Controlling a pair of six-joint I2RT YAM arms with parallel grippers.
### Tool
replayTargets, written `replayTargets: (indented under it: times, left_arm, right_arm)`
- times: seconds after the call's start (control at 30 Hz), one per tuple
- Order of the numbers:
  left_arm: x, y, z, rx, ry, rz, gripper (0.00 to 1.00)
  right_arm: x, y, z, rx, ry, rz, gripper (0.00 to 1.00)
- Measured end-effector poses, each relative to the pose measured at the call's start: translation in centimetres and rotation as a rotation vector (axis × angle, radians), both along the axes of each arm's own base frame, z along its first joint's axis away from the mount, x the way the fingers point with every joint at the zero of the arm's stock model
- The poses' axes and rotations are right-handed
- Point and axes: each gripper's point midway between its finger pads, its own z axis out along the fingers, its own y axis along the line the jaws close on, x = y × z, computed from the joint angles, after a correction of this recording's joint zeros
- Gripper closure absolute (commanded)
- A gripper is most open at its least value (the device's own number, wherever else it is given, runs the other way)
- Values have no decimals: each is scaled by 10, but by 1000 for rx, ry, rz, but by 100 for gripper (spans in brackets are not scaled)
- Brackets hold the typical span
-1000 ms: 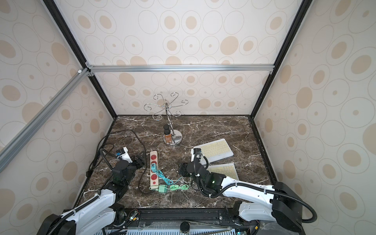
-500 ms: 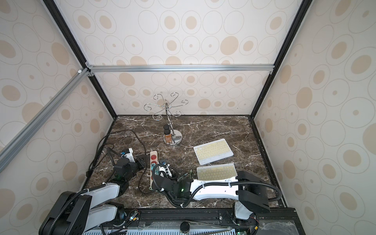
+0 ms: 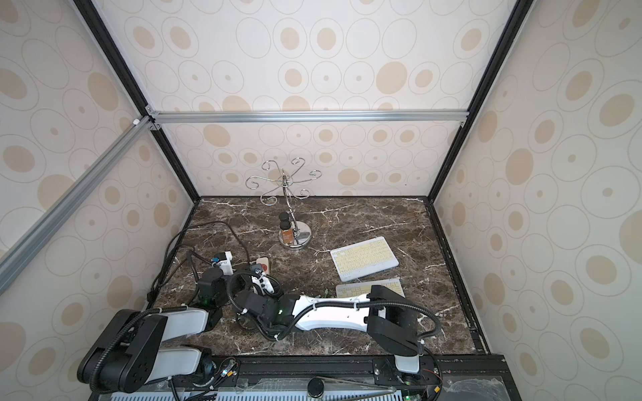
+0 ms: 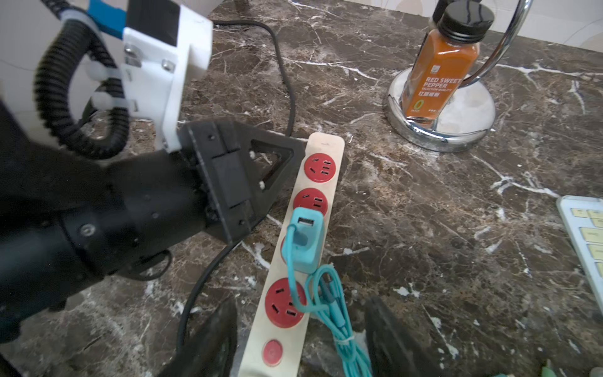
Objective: Unplug the wireless keyboard
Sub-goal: Remove the plug from the socket.
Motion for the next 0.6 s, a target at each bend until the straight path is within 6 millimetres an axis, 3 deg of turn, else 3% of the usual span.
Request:
replayTargets:
  times: [0.17,0.5,0.6]
  left_arm:
    - [1,-3,-4,-18,8,-13,83]
    - [2,-7,-10,-42,25,-27,85]
    - [2,-9,-16,-50,46,-35,86]
  right_arm:
    - [20,-5,-13,-36,19,-25,37]
    - [23,19,-45,-67,84,15,38]
    - [27,24,-51,-72,93,14,42]
